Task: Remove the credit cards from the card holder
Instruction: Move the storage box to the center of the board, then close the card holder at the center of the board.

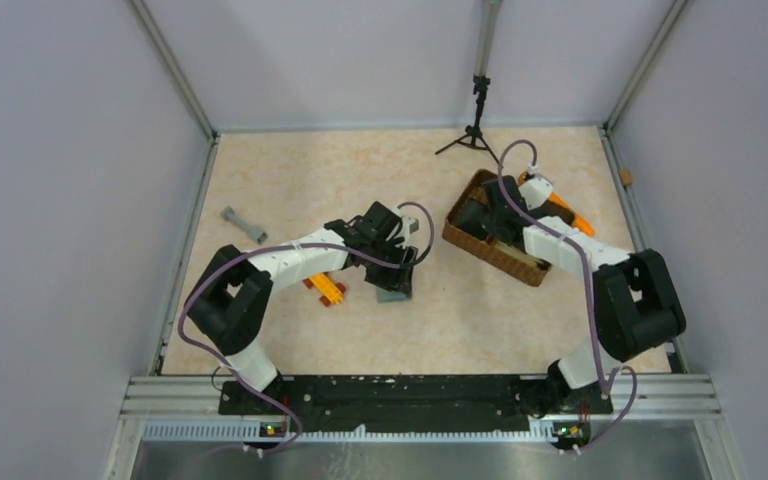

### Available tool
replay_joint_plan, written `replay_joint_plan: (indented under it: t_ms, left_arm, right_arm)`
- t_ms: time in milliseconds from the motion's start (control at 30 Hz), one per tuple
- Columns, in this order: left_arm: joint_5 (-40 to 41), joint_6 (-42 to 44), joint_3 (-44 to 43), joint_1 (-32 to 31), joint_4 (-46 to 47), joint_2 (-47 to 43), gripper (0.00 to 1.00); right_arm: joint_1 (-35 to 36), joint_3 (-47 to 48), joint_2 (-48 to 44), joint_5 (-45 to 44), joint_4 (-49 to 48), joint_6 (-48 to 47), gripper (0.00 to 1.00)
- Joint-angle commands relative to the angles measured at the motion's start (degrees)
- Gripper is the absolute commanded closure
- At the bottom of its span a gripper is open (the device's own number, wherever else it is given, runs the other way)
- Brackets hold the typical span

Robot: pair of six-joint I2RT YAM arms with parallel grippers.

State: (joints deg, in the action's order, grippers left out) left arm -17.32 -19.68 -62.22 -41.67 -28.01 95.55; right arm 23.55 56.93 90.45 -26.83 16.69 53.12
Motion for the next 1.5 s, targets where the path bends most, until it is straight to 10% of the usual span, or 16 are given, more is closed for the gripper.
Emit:
replay_joint_plan:
  t_ms: [0, 200, 400, 567, 1133, 1467]
  left_arm:
    - [-1.4, 1.0, -1.3, 1.0, 2.7, 1.6, 0.42]
    - [-0.7, 0.9, -0.7, 2.3, 4.3, 2.3, 0.42]
    - [-1.0, -0.1, -1.6, 5.2, 5.6, 7.1, 0.47]
    - [-0.9, -0.3, -3.0, 6.1, 5.6, 10.8, 0.54]
    - [11.0, -3.3, 3.8, 6.8, 1.6, -11.7, 0.38]
    - [12.9, -5.4, 5.6, 8.7, 3.8, -5.0, 0.81]
  right_arm:
    - [-2.1, -5.1, -7.2, -6.2, 5.2, 3.3, 1.00]
    - [-9.3, -9.5, -13.3, -1.2, -1.7, -3.2, 0.96]
    - [-9.6, -7.8, -23.3, 10.5, -5.2, -18.9, 0.46]
    - [-9.7, -13.0, -33.9, 17.9, -7.6, -24.9, 0.27]
    - [-9.6, -24.4, -43.5, 44.0, -20.6, -31.6, 0.30]
    - [-2.4, -26.8, -36.7, 43.5, -23.2, -32.7, 0.42]
